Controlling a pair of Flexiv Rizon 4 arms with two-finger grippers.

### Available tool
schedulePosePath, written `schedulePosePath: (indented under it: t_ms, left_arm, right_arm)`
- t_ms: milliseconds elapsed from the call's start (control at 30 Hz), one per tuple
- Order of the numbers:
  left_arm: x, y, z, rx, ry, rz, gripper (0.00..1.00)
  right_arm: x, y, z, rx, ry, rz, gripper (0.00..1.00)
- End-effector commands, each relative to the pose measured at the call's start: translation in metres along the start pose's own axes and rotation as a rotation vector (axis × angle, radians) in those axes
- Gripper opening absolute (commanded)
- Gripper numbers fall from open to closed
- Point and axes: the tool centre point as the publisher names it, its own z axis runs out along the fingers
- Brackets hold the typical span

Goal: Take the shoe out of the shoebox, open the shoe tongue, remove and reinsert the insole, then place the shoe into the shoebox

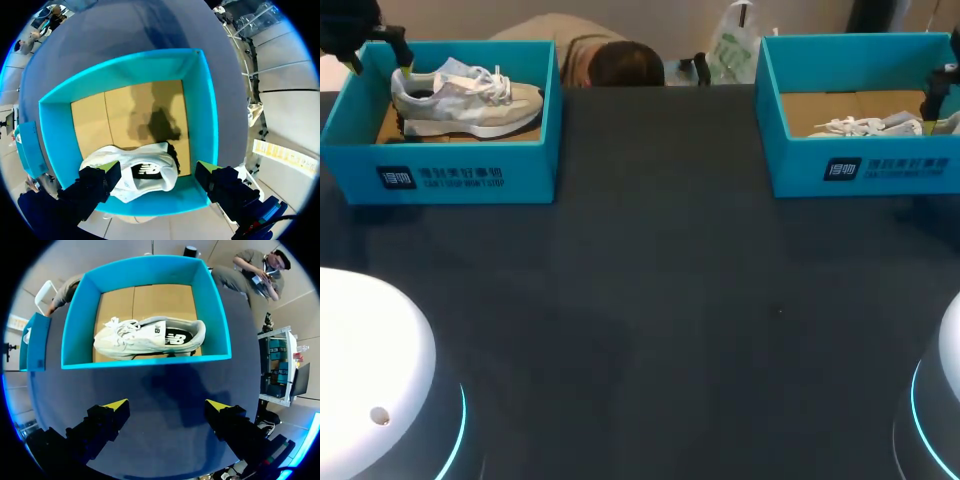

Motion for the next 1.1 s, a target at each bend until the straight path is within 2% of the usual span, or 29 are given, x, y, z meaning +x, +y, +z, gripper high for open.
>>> schedulePosePath:
  t_ms: [33, 100, 167, 200, 267, 300, 333, 433, 500, 633, 667, 767, 1100]
  left_arm:
    - [0.009, 0.019, 0.012, 0.011, -0.012, 0.006, 1.0]
    - [0.012, 0.025, 0.016, 0.009, -0.009, 0.012, 0.85]
    - [0.013, 0.03, 0.019, 0.005, -0.013, 0.023, 0.84]
    - [0.013, 0.033, 0.021, 0.006, -0.011, 0.025, 0.72]
    - [0.014, 0.039, 0.024, 0.0, -0.007, 0.031, 0.57]
    - [0.014, 0.041, 0.026, 0.0, -0.007, 0.032, 0.59]
    - [0.014, 0.044, 0.028, -0.005, -0.01, 0.036, 0.65]
    - [0.014, 0.05, 0.034, -0.01, -0.008, 0.034, 0.69]
    - [0.013, 0.054, 0.039, -0.006, -0.014, 0.026, 0.62]
    - [0.012, 0.056, 0.049, 0.004, -0.022, 0.002, 0.62]
    - [0.012, 0.056, 0.051, 0.005, -0.021, 0.002, 0.55]
    - [0.014, 0.056, 0.058, 0.018, -0.015, 0.0, 0.48]
    - [0.022, 0.053, 0.073, 0.043, 0.001, -0.008, 0.47]
  right_arm:
    - [0.0, -0.001, 0.0, -0.002, -0.001, 0.001, 1.0]
    - [0.0, -0.001, 0.0, -0.002, -0.001, 0.001, 1.0]
    - [0.0, -0.001, 0.0, -0.002, -0.001, 0.001, 1.0]
    - [0.0, -0.001, 0.0, -0.002, -0.001, 0.001, 1.0]
    - [0.0, -0.001, 0.0, -0.002, -0.001, 0.001, 1.0]
    - [0.0, -0.001, 0.0, -0.002, -0.001, 0.001, 1.0]
    - [0.0, -0.001, 0.0, -0.002, -0.001, 0.001, 1.0]
    - [0.0, -0.001, 0.0, -0.002, -0.001, 0.001, 1.0]
    - [0.0, -0.001, 0.0, -0.002, -0.001, 0.001, 1.0]
    - [0.0, -0.001, 0.0, -0.002, -0.001, 0.001, 1.0]
    - [0.0, -0.001, 0.0, -0.002, -0.001, 0.001, 1.0]
    - [0.0, -0.001, 0.0, -0.002, -0.001, 0.001, 1.0]
    - [0.0, -0.001, 0.0, -0.002, -0.001, 0.001, 1.0]
